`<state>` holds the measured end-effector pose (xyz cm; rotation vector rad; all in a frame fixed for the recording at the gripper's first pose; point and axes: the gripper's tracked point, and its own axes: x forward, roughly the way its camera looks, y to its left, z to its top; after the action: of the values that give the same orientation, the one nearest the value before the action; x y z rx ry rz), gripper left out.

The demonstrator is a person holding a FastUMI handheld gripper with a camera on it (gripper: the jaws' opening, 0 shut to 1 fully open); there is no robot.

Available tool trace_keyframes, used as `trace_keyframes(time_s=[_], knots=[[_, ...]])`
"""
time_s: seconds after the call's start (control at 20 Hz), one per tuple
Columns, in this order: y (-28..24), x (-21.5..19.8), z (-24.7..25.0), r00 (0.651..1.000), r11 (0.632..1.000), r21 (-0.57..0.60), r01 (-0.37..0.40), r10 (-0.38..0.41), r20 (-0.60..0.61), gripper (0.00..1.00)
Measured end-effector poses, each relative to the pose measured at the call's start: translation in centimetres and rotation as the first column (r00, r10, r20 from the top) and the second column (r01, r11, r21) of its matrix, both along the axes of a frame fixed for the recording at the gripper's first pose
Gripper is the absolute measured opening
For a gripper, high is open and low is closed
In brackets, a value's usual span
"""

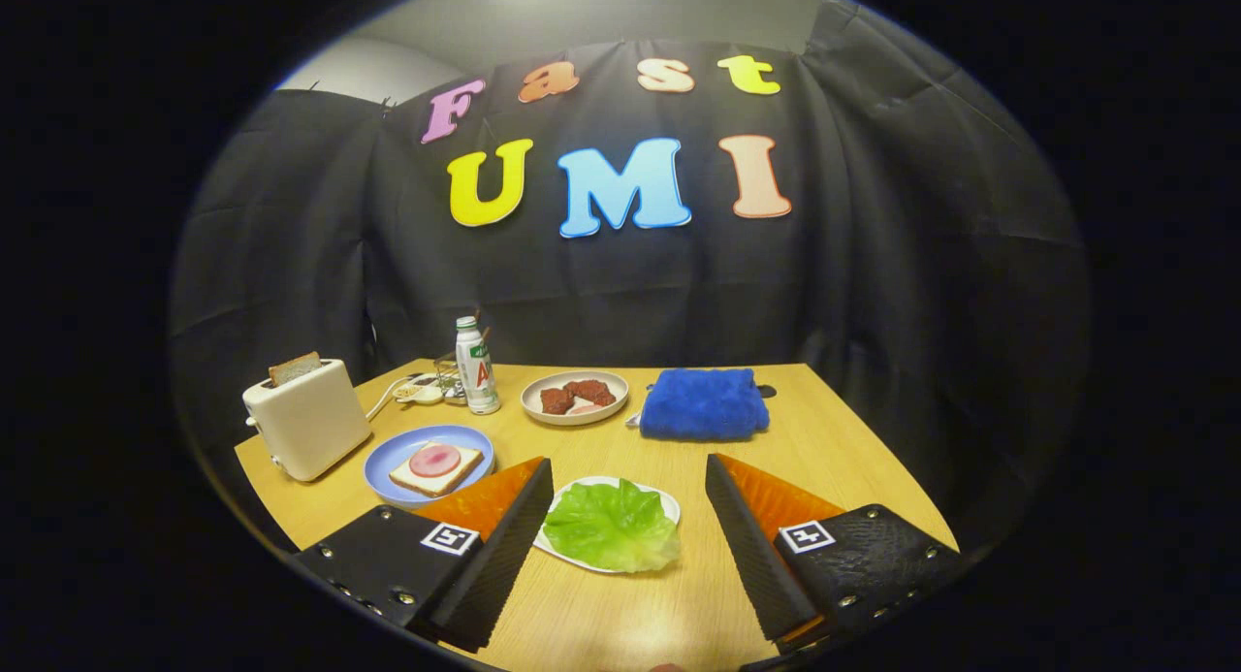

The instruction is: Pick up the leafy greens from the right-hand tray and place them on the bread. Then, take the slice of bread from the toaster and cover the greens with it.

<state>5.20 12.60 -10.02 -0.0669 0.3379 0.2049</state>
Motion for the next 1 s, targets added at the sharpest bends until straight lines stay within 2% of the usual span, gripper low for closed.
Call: trace_keyframes(time_s=[0.2,0.35,0.65,0.9,1.0], knots=[[1.1,1.3,-2.8,0.985,1.0,-0.016,0.008,-0.01,-0.173,0.97],[1.1,2.5,-5.0,0.961,0.999,-0.031,0.044,-0.05,-0.273,0.97],[2.0,4.1,-8.6,0.887,0.995,-0.084,0.051,-0.083,-0.454,0.97],[2.6,4.6,-12.6,0.794,0.993,-0.115,0.037,-0.099,-0.6,0.97],[2.1,5.1,-13.8,0.77,0.989,-0.135,0.052,-0.126,-0.626,0.97]])
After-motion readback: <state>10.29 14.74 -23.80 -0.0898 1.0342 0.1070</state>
